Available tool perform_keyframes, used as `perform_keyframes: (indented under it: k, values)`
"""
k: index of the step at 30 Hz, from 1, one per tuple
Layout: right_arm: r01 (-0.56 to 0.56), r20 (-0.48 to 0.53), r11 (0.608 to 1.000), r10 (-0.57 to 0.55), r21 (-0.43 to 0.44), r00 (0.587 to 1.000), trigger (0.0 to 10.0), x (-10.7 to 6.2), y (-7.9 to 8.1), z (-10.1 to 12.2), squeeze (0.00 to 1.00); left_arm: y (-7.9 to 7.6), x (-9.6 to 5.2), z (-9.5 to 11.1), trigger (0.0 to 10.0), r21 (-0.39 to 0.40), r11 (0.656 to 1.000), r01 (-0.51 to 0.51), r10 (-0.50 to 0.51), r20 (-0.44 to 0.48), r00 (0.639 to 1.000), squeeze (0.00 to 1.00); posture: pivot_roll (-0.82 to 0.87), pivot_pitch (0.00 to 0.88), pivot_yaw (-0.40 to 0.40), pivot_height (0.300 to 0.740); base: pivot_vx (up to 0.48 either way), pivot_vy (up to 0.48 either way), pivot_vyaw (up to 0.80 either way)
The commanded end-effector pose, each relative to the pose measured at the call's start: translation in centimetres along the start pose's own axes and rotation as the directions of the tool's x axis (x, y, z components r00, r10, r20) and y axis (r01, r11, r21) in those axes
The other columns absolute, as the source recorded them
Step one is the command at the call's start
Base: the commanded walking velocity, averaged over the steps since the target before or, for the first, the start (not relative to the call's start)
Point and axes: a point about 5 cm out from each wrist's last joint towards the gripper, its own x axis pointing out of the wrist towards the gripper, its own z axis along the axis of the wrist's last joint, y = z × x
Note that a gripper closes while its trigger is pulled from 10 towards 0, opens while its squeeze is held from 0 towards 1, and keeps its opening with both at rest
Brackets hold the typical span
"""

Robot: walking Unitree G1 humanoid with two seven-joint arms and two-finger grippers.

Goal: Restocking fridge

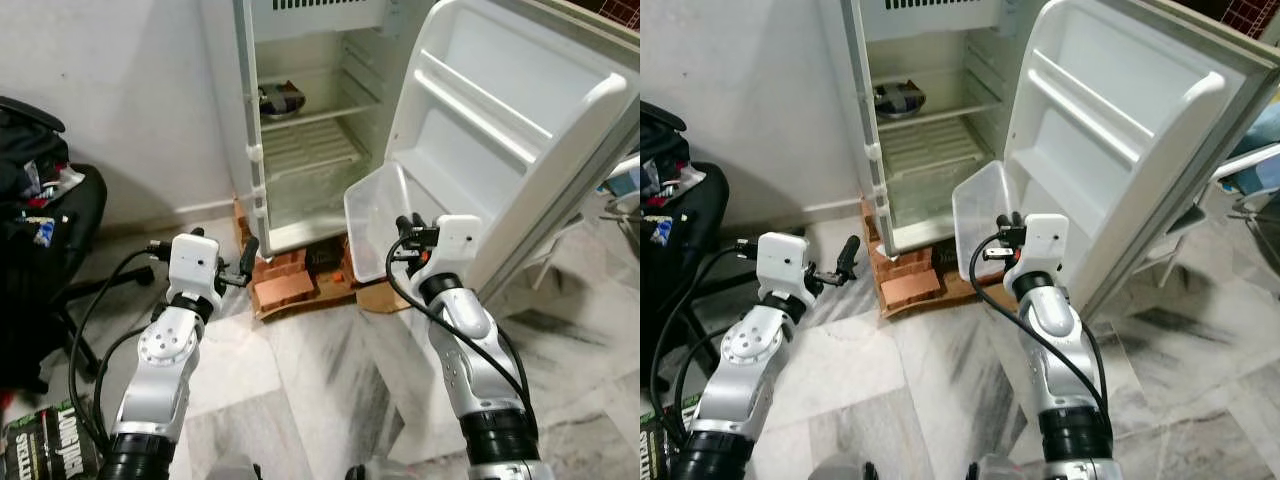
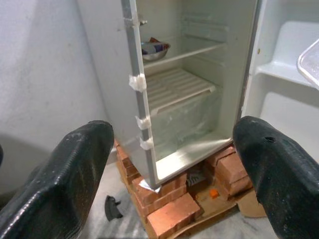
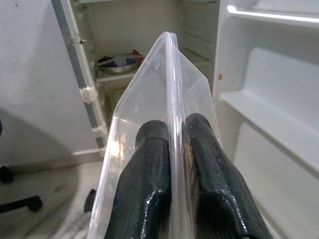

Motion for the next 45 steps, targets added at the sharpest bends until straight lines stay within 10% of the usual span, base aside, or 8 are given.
perform_keyframes:
  k: [1,45]
  values:
    - [0.0,0.014,1.0,0.0,-0.004,1.0,10.0,0.09,-0.07,0.32,0.0,0.17,-0.01,0.38,10.0,0.003,1.0,-0.003,0.003,0.017,1.0,0.0,0.06,0.041,-0.042,0.74,0.461,0.0,0.0]
    - [-0.035,0.015,0.999,0.035,-0.008,0.999,10.0,0.5,0.52,0.33,0.0,-0.49,0.15,0.17,10.0,-0.006,1.0,-0.016,0.015,-0.013,1.0,0.0,0.06,0.042,-0.045,0.74,0.414,0.0,0.0]
